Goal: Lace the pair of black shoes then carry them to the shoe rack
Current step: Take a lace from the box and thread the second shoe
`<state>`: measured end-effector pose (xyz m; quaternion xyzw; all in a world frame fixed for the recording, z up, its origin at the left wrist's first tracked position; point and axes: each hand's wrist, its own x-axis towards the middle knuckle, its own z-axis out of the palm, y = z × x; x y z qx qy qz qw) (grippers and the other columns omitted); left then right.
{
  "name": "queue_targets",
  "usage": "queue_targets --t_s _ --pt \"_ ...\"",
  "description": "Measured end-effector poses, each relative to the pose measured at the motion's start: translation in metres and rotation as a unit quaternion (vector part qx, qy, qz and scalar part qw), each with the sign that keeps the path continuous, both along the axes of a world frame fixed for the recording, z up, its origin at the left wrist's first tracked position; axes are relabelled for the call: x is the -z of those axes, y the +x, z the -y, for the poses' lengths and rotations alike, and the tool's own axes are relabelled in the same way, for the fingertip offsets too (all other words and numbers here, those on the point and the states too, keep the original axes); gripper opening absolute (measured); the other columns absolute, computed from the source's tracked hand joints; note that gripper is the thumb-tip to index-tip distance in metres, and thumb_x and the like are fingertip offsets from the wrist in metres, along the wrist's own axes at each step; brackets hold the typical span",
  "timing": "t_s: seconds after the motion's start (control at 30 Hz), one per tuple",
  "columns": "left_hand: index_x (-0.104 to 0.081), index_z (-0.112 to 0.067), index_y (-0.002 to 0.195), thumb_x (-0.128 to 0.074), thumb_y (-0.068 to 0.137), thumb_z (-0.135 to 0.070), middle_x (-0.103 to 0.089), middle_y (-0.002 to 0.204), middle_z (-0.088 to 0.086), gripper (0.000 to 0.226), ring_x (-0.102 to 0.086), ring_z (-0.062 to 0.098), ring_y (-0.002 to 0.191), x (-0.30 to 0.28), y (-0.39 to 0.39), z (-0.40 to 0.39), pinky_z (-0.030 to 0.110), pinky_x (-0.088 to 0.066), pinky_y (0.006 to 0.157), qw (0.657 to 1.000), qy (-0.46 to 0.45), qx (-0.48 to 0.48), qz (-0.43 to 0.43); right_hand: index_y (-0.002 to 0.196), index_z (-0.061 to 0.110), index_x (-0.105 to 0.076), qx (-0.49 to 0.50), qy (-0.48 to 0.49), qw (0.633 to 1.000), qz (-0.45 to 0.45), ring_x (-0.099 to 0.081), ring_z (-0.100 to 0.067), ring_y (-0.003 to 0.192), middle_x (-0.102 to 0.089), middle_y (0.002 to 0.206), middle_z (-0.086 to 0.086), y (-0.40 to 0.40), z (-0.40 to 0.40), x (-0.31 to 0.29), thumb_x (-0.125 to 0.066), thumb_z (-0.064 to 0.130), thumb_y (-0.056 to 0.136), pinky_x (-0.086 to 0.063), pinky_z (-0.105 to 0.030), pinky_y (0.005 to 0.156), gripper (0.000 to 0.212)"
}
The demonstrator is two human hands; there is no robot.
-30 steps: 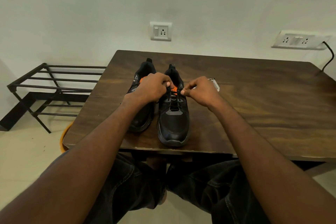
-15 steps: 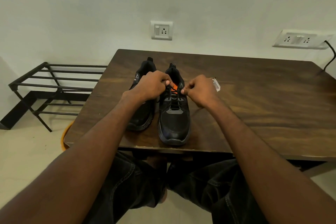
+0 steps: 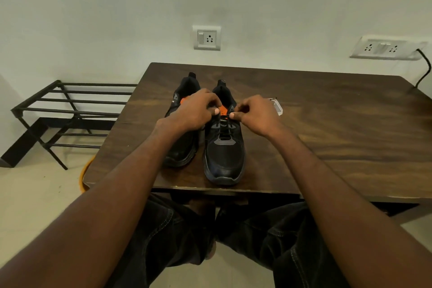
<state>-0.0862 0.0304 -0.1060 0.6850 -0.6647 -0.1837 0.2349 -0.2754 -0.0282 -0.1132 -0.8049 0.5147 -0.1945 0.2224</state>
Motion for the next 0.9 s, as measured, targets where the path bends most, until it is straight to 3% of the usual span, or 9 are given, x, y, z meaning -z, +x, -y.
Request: queue_targets --t_s 0.1,0.17,0.3,0.43,0.6,0.73,0.83,0.9 --pt "-0.054 -0.018 0.137 -0.069 0.098 -0.027 -0.055 0.126 0.003 0.042 -0.057 0.014 0.107 0.0 -0.003 -0.004 0.033 -0.05 0.095 0.999 0.016 -0.043 0.006 0.093 0.025 -0.08 0.001 0.002 1.0 0.002 -0.071 -0.012 0.083 -0.077 0.086 0.005 -0.001 0.001 0.0 -0.08 0.03 0.09 -0.06 -0.038 0.081 0.005" --pt "-0.055 -0.016 0.128 -0.069 0.098 -0.026 -0.065 0.105 0.002 0.034 -0.063 0.012 0.091 0.0 -0.002 -0.007 0.03 -0.051 0.082 0.998 0.035 -0.057 -0.022 0.091 0.026 -0.08 -0.009 0.009 1.0 0.006 -0.071 -0.007 0.077 -0.075 0.078 0.007 -0.005 0.0 -0.003 -0.078 0.026 0.093 -0.057 -0.032 0.076 0.003" --pt "-0.065 -0.017 0.103 -0.073 0.095 -0.018 -0.07 0.079 0.0 0.011 -0.07 0.012 0.075 -0.003 0.0 -0.01 0.035 -0.058 0.082 0.998 0.019 -0.059 -0.019 0.096 0.026 -0.078 -0.02 0.027 0.999 -0.003 -0.07 -0.005 0.07 -0.073 0.073 0.007 -0.007 -0.003 -0.004 -0.073 0.025 0.097 -0.053 -0.03 0.07 0.006" --pt "-0.067 -0.016 0.106 -0.072 0.095 -0.018 -0.067 0.082 -0.002 0.012 -0.067 0.013 0.079 -0.007 0.0 -0.009 0.034 -0.057 0.083 0.998 0.025 -0.049 0.02 0.097 0.029 -0.08 0.016 -0.002 0.999 -0.035 -0.07 -0.012 0.083 -0.072 0.082 0.009 -0.005 -0.005 -0.008 -0.07 0.027 0.097 -0.057 -0.033 0.076 0.01" --pt "-0.066 -0.019 0.11 -0.069 0.098 -0.023 -0.065 0.09 -0.003 0.013 -0.066 0.015 0.086 -0.008 0.004 -0.012 0.03 -0.051 0.08 0.998 0.015 -0.038 0.052 0.093 0.024 -0.078 0.049 -0.002 0.996 -0.081 -0.07 -0.015 0.083 -0.073 0.073 0.003 -0.005 -0.006 -0.011 -0.068 0.031 0.096 -0.048 -0.027 0.066 0.013" --pt "-0.067 -0.023 0.101 -0.064 0.1 -0.039 -0.067 0.082 -0.006 0.016 -0.063 0.004 0.074 -0.011 0.006 -0.012 0.022 -0.045 0.065 0.994 -0.071 -0.082 0.005 0.101 0.016 -0.078 -0.023 0.131 0.979 0.152 -0.061 0.002 0.054 -0.077 0.074 -0.005 -0.008 -0.022 -0.034 -0.071 0.018 0.098 -0.042 -0.016 0.053 0.008" --pt "-0.068 -0.017 0.104 -0.048 0.107 -0.047 -0.074 0.078 0.0 0.037 -0.068 0.006 0.067 -0.016 -0.002 -0.011 0.023 -0.047 0.063 0.976 -0.09 -0.092 -0.176 0.106 0.008 -0.077 -0.036 0.153 0.937 0.313 -0.057 -0.004 0.052 -0.079 0.083 -0.01 0.0 -0.033 -0.049 -0.073 0.015 0.096 -0.038 -0.015 0.045 0.013" --pt "-0.069 -0.015 0.107 -0.037 0.108 -0.055 -0.077 0.082 0.003 0.051 -0.072 0.011 0.072 -0.021 -0.013 -0.013 0.026 -0.054 0.067 0.937 -0.044 -0.067 -0.34 0.108 0.009 -0.077 -0.025 0.164 0.91 0.381 -0.061 -0.008 0.057 -0.08 0.086 -0.007 0.006 -0.036 -0.054 -0.076 0.017 0.094 -0.039 -0.017 0.046 0.017"
